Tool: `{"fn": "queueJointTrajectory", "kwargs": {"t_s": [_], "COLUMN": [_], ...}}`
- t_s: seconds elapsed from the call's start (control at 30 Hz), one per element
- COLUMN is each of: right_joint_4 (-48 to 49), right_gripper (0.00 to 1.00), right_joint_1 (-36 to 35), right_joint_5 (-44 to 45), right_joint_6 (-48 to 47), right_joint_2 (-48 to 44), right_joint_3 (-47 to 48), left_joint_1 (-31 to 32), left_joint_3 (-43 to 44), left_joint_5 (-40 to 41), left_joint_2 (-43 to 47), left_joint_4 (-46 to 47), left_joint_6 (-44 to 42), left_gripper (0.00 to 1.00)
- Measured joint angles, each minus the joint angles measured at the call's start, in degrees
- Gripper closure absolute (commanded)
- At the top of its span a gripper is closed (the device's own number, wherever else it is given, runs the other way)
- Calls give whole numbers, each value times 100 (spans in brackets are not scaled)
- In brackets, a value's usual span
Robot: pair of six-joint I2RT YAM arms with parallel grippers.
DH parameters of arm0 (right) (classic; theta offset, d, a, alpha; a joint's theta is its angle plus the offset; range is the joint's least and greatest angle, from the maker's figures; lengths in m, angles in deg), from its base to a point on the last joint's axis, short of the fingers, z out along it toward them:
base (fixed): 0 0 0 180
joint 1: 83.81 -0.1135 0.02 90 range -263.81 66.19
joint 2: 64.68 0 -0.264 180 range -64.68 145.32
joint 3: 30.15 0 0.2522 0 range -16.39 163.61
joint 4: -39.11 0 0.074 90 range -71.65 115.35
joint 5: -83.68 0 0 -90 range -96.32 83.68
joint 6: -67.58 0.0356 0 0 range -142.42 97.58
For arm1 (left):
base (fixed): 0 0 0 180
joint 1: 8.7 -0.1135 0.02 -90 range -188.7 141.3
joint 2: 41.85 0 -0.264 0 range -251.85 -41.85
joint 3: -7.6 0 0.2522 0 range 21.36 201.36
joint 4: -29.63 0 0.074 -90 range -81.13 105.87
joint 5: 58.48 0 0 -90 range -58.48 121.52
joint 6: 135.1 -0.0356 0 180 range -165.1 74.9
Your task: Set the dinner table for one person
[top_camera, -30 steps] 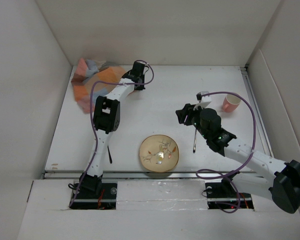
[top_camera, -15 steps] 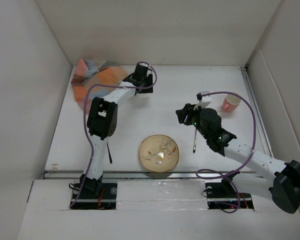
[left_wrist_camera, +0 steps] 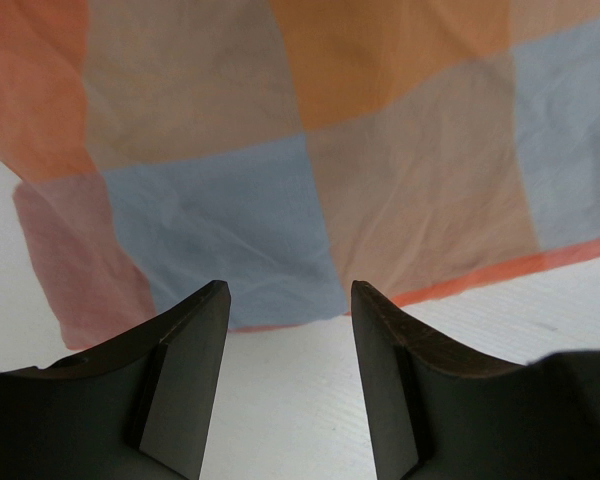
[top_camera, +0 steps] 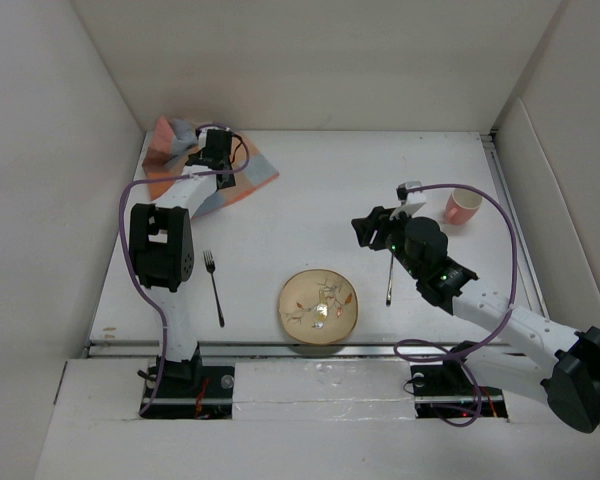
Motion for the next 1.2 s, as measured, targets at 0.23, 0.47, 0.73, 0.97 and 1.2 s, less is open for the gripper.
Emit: {"fn": "queueJointTrajectory", "kwargs": {"t_s": [0.23, 0.47, 0.73, 0.97, 1.2], "right_joint_4": [-4, -2, 0, -48, -46], "right_gripper": [45, 45, 45, 45, 46], "right_joint_1": [0, -63, -68, -70, -70], "right_joint_5": [-122, -114, -98, -111, -136], "right_joint_6": [0, 0, -2, -22, -24], "right_joint_2": [-9, -109, -48, 133, 90], "right_joint_3": [0, 0, 2, 46, 46], "left_joint_1": [96, 461, 1051, 1263, 483], "left_joint_3": [-33, 1290, 2179, 1320, -557], "left_joint_5": [-170, -1143, -2717, -2155, -1255], "left_joint_2": [-616, -1609, -2192, -1307, 964], "left_joint_4": [-514, -763, -570, -278, 74], "left_joint_6": [-136, 4, 527, 597, 573], "left_gripper": [93, 100, 100, 44, 50]}}
